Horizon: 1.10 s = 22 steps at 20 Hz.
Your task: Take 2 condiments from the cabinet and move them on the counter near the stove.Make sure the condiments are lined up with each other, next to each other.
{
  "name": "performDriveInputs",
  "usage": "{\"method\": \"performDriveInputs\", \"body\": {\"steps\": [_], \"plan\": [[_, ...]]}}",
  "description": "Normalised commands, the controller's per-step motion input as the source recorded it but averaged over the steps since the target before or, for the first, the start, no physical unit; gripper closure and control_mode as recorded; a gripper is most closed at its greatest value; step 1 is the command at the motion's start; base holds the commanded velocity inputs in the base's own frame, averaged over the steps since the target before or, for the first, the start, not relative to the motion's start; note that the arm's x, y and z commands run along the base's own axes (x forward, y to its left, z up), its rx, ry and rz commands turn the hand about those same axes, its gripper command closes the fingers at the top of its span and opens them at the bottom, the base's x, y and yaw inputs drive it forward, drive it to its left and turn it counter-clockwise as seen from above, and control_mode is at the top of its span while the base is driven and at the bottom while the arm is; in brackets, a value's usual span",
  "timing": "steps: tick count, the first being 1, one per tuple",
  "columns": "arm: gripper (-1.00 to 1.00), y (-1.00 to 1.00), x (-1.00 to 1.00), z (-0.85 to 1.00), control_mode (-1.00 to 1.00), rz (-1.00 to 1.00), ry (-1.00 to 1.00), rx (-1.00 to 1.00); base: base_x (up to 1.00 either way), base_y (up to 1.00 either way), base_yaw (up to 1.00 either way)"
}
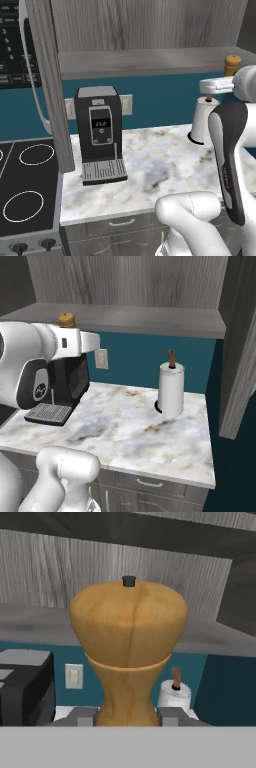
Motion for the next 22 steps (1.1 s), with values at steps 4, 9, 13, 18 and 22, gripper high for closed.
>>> {"method": "performDriveInputs", "body": {"steps": [4, 9, 13, 18, 22], "plan": [[1.00, 0.00, -0.52, 0.00, -1.00, 0.00, 0.00, 0.08, 0.00, 0.00, 0.00], [1.00, 0.03, -0.52, 0.00, -1.00, 0.00, 0.00, 0.04, 0.00, 0.00, 0.00], [1.00, 0.16, -0.33, 0.00, -1.00, 0.00, 0.00, 0.00, 0.00, 0.00, 0.00], [1.00, 0.14, -0.13, -0.02, -1.00, 0.00, 0.00, 0.00, 0.00, 0.00, 0.00], [1.00, 0.17, 0.00, -0.12, -1.00, 0.00, 0.00, 0.00, 0.00, 0.00, 0.00]]}}
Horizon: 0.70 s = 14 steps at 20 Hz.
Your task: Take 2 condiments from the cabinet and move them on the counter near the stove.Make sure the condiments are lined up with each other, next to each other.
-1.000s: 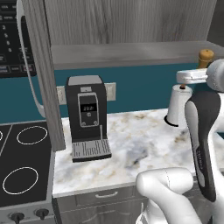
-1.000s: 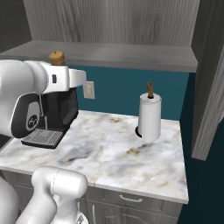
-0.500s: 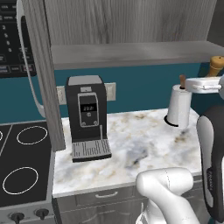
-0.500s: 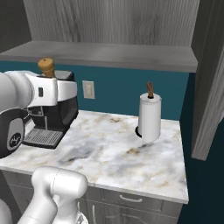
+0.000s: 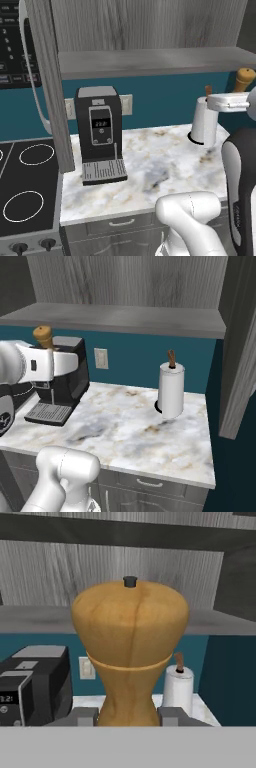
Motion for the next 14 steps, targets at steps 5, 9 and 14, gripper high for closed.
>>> {"method": "performDriveInputs", "body": {"steps": [5, 9, 14], "plan": [[1.00, 0.04, 0.00, -0.11, 1.00, 0.00, 0.00, 0.00, 0.00, 0.00, 0.00], [1.00, 0.00, 0.00, 0.00, 1.00, 0.00, 0.00, 0.00, -0.08, 0.04, 0.00], [1.00, 0.00, 0.00, 0.00, 1.00, 0.00, 0.00, 0.00, -0.23, 0.12, 0.00]]}}
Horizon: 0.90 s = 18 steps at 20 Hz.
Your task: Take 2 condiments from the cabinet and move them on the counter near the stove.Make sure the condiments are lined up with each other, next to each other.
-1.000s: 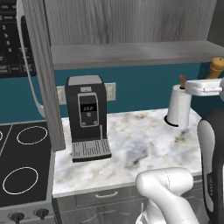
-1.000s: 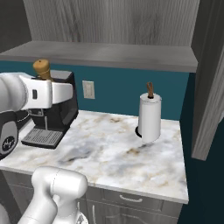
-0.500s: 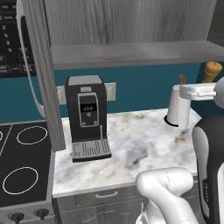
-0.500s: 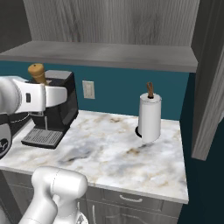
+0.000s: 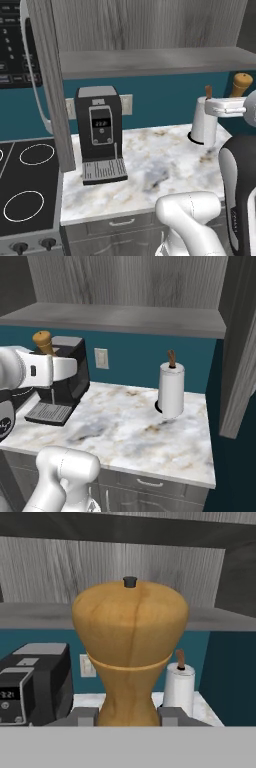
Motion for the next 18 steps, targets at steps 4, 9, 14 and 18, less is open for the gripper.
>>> {"method": "performDriveInputs", "body": {"steps": [4, 9, 14, 18], "plan": [[1.00, 0.00, 0.00, 0.00, 1.00, 0.00, 0.00, 0.00, -0.44, 0.03, 0.00], [1.00, 0.00, 0.00, 0.00, 1.00, 0.00, 0.00, 0.00, -0.54, 0.00, 0.00], [1.00, 0.00, 0.00, 0.00, 1.00, 0.00, 0.00, 0.00, -0.43, 0.03, 0.00], [1.00, 0.00, 0.00, 0.00, 1.00, 0.00, 0.00, 0.00, -0.34, 0.28, 0.00]]}}
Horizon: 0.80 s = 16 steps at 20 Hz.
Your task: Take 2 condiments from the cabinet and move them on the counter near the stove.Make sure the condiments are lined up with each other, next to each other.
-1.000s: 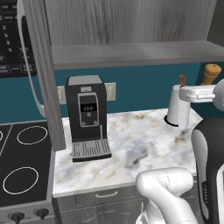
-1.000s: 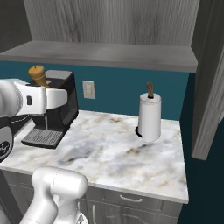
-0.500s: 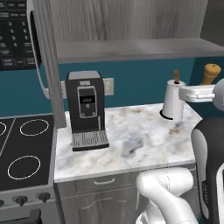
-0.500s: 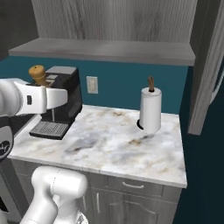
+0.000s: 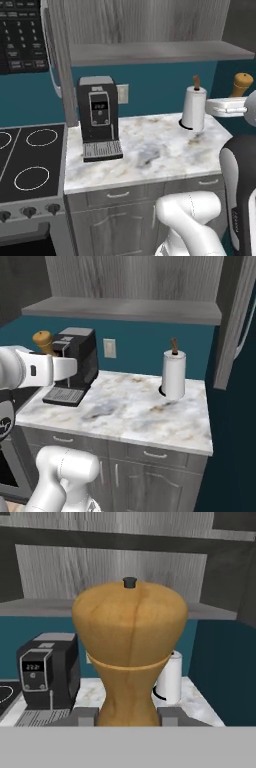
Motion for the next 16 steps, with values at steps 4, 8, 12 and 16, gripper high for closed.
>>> {"method": "performDriveInputs", "body": {"steps": [4, 8, 12, 16], "plan": [[1.00, 0.00, 0.00, 0.00, 1.00, 0.00, 0.00, 0.00, -0.29, 0.39, 0.00], [1.00, 0.00, 0.00, 0.00, 1.00, 0.00, 0.00, 0.00, -0.21, 0.40, 0.00], [1.00, 0.00, 0.00, 0.00, 1.00, 0.00, 0.00, 0.00, -0.26, 0.41, 0.00], [1.00, 0.00, 0.00, 0.00, 1.00, 0.00, 0.00, 0.00, -0.24, 0.44, 0.00]]}}
